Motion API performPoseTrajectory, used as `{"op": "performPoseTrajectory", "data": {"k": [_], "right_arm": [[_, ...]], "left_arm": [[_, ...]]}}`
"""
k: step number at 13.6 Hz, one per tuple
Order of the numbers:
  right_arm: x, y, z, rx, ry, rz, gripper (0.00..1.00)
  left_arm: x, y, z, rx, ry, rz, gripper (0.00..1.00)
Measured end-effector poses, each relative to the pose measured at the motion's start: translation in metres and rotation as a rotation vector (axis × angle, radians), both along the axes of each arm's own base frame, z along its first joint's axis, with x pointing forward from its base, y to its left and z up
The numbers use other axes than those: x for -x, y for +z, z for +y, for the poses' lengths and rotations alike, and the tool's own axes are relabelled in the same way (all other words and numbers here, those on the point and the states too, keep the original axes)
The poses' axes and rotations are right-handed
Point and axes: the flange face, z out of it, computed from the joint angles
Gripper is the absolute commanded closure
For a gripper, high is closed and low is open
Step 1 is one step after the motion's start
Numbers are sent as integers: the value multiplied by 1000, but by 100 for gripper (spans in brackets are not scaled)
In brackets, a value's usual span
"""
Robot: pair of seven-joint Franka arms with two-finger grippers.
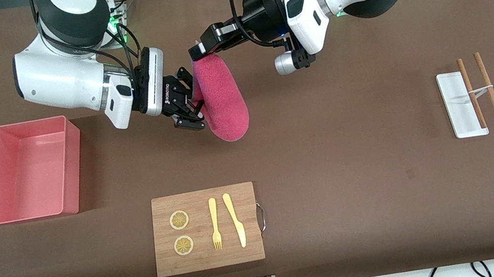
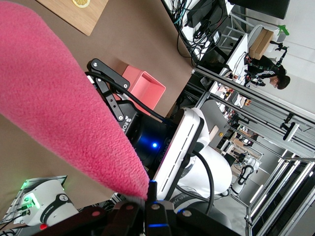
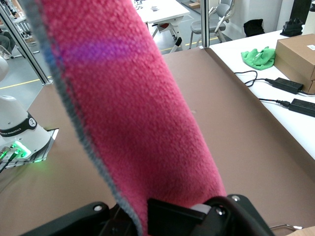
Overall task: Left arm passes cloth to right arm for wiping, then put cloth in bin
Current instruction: 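Open the left gripper and withdraw it while the right gripper holds the cloth, then lower the cloth with the right gripper onto the table beside the bin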
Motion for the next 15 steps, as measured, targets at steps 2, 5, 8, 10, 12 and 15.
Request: {"op": "performPoseTrajectory", "data": {"k": [2,5,8,10,12,15], "right_arm": [[-1,3,-4,0,1,9,100],[-1,15,-21,19,20,51,100],[3,27,-37,52,34,93,100],[6,31,-55,95,52,144,100],[8,36,-84,155,60,217,100],[12,42,-130,267,-4,344,100]], "left_arm": [[0,0,0,0,7,11,0],[-5,2,8,0,26,14,0],[-26,10,55,-32,59,16,0],[-37,13,109,-145,25,12,0],[-48,13,169,-269,20,-9,0],[-72,-2,263,-465,52,-74,0]]}}
